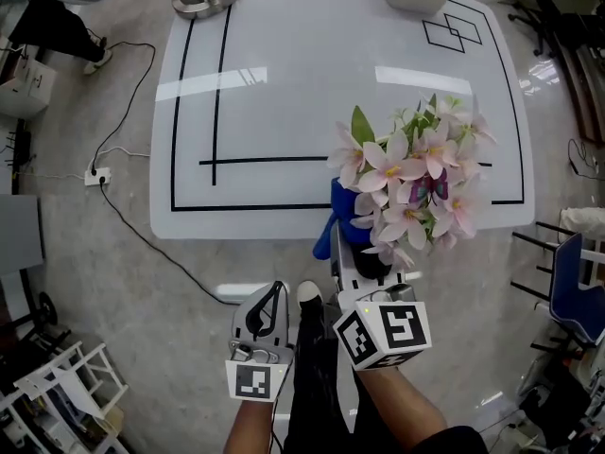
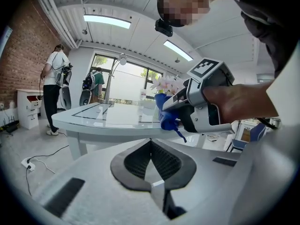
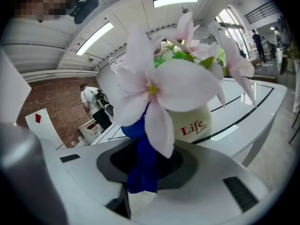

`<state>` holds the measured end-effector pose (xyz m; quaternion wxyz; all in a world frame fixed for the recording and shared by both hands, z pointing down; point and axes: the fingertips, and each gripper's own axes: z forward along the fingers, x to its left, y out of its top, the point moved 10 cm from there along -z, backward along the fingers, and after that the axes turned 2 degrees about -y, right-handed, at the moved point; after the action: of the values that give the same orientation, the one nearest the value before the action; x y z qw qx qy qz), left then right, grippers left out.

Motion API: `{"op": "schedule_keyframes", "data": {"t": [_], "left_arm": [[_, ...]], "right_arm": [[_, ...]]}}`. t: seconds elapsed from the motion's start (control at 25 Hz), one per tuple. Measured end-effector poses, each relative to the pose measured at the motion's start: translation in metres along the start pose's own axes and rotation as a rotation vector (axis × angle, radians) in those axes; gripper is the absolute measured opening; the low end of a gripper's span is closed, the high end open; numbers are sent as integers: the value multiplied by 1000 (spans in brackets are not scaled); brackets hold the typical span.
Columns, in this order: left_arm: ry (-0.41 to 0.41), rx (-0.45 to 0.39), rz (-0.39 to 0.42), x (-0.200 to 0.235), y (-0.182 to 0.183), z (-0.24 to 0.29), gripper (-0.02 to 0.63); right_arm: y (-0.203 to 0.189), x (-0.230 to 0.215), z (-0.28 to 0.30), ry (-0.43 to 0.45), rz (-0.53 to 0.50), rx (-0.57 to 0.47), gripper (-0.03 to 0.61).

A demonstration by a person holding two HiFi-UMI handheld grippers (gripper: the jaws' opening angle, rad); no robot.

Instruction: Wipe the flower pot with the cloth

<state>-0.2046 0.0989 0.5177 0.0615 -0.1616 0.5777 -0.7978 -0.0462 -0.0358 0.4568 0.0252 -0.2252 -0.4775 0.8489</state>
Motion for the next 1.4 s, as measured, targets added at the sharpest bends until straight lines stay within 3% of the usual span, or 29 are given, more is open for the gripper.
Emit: {"op": "schedule_keyframes", "data": {"t": [0.4,0.68,0.96,1.08,1.16,1.4], "left_arm": [[-30,1,31,-53,16,14,6],[-63,11,70,-107,64,25,6],[-93,60,73,-159,135,36,6],[-87,66,117,-169,165,35,6],[-85,55,161,-174,184,36,6],[-80,13,162,-177,244,33,6]], "right_arm": [[-5,-44,-46,-16,-34,50,98],[8,-93,-110,-14,-67,118,98],[65,-125,-171,8,-105,38,98],[93,-123,-191,25,-140,-8,98],[113,-121,-201,38,-172,-29,98],[158,-104,-220,70,-225,-56,97]]}}
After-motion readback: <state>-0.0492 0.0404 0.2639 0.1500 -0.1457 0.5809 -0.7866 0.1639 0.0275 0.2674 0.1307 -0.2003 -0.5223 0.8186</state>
